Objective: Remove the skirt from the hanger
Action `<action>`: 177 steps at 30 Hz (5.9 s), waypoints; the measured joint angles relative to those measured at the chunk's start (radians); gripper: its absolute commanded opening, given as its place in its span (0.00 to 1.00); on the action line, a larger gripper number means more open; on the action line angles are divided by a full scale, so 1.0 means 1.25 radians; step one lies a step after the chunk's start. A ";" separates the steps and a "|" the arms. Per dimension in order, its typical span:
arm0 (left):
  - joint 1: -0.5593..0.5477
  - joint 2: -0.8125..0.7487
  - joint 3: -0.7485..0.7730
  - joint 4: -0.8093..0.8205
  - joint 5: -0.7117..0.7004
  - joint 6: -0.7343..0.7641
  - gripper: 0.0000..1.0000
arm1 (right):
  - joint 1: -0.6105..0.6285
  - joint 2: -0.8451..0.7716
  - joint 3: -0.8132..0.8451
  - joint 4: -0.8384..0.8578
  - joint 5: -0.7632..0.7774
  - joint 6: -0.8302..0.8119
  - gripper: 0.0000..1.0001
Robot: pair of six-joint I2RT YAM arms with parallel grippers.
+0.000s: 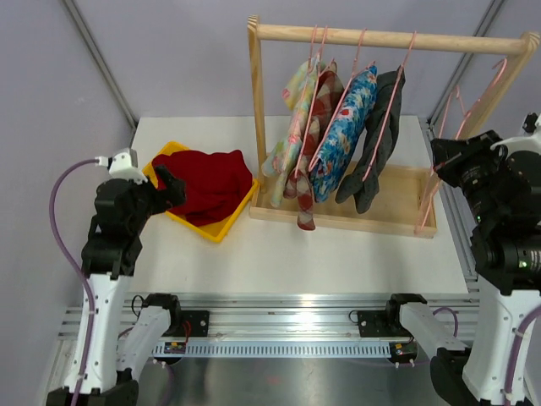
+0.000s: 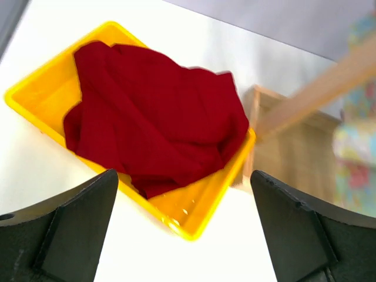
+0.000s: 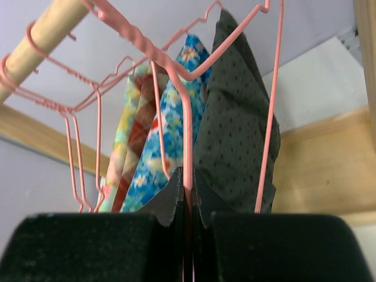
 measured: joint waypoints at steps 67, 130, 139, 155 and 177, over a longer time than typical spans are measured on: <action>-0.002 -0.105 -0.175 -0.055 0.142 0.027 0.99 | -0.004 -0.020 -0.456 0.041 0.117 -0.061 0.95; -0.002 -0.116 -0.175 -0.054 0.151 0.029 0.99 | -0.013 0.631 -0.426 0.291 0.052 -0.107 0.00; -0.002 -0.118 -0.175 -0.054 0.151 0.029 0.99 | -0.017 0.260 -0.424 0.204 0.123 -0.086 0.00; -0.005 -0.122 -0.175 -0.051 0.151 0.029 0.99 | -0.097 0.391 -0.302 0.173 0.220 -0.015 0.00; -0.012 -0.135 -0.175 -0.049 0.151 0.029 0.99 | -0.168 0.628 -0.278 0.392 -0.016 0.047 0.00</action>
